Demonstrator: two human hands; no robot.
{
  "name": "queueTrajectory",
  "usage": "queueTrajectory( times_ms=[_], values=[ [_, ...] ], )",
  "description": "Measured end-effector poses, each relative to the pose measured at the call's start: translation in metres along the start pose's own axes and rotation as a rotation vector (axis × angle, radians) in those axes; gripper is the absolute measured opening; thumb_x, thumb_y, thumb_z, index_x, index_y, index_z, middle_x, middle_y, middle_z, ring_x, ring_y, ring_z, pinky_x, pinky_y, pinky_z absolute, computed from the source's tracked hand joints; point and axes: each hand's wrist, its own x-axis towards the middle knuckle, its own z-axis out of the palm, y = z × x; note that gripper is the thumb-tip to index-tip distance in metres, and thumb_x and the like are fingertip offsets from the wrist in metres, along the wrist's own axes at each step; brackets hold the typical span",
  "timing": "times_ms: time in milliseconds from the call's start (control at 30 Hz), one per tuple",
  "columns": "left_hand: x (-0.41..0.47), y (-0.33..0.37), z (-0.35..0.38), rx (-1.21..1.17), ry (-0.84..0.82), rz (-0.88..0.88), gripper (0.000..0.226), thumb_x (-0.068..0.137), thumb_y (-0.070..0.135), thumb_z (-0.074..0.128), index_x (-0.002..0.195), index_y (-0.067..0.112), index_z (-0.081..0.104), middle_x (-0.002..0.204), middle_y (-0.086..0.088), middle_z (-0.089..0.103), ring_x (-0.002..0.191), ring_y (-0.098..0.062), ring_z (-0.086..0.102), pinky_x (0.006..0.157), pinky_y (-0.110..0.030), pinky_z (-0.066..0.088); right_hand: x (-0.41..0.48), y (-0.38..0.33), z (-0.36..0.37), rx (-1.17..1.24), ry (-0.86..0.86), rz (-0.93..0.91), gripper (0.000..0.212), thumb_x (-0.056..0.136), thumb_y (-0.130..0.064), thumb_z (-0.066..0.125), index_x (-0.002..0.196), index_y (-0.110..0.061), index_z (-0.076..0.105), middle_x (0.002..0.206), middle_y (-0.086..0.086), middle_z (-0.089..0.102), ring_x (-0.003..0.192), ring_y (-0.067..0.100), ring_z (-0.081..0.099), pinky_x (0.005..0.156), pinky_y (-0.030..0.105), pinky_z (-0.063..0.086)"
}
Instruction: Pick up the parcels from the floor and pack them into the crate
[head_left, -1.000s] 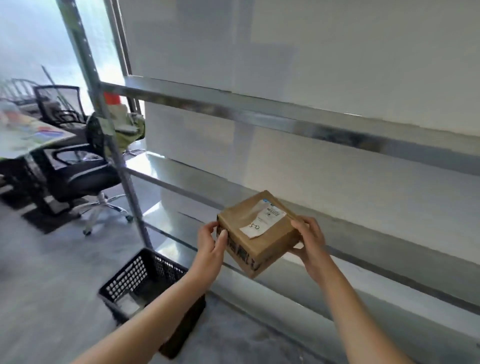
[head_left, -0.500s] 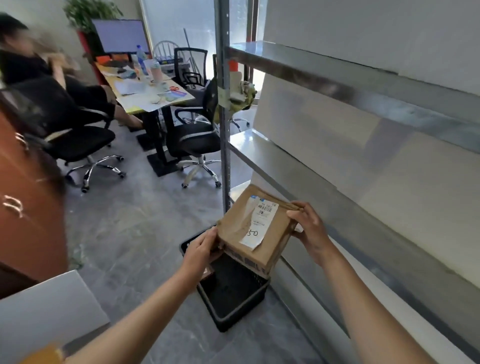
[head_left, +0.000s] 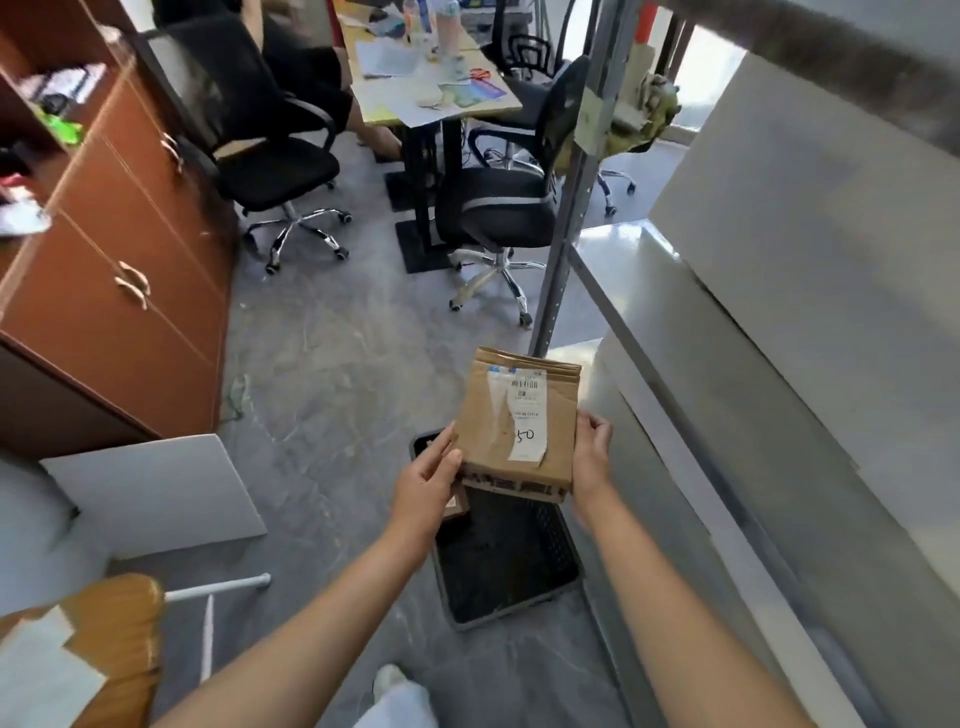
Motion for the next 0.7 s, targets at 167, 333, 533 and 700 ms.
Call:
queueTrajectory(
  times_ms=[167,333,533,700],
  values=[
    [0.051,-0.012,-0.001,0.024,0.0,-0.018,0.046,0.097,0.006,0.051,0.137,0.029,0.052,0.129,0.005,0.062,0.116,-0.003,0.059,0.104,-0.026,0.045,0.05,0.015,0.018,-0.134,0.01,0.076,0.029,0.103,-0.049,0.028,0.121,-0.035,0.046,0.115,0.002,0.064,0.105,0.02,0.064,0.091,0.044,0.054],
    [0.113,-0.02,0.002,0.1,-0.084,-0.06,0.052,0.091,-0.005,0.054,0.135,0.024,0.053,0.126,0.002,0.061,0.116,-0.004,0.057,0.1,-0.013,0.043,0.098,0.02,0.024,-0.097,0.035,0.194,0.037,0.102,-0.045,0.039,0.131,-0.026,0.052,0.117,-0.001,0.067,0.102,0.014,0.066,0.092,0.04,0.054],
    [0.184,-0.061,0.006,0.157,-0.196,-0.189,0.054,0.089,-0.002,0.053,0.124,0.039,0.053,0.136,0.004,0.056,0.127,-0.002,0.05,0.109,-0.027,0.04,0.158,0.038,0.036,-0.218,0.069,0.278,0.038,0.099,-0.045,0.047,0.135,-0.035,0.052,0.12,-0.005,0.068,0.104,0.016,0.066,0.095,0.045,0.052],
    [0.231,-0.113,0.012,0.145,-0.231,-0.295,0.057,0.09,-0.005,0.052,0.114,0.047,0.053,0.124,0.023,0.056,0.114,0.017,0.049,0.101,-0.01,0.036,0.205,0.081,0.037,-0.365,0.046,0.27,0.049,0.099,-0.032,0.051,0.146,-0.032,0.035,0.128,-0.006,0.058,0.112,0.017,0.06,0.084,0.031,0.051]
  ],
)
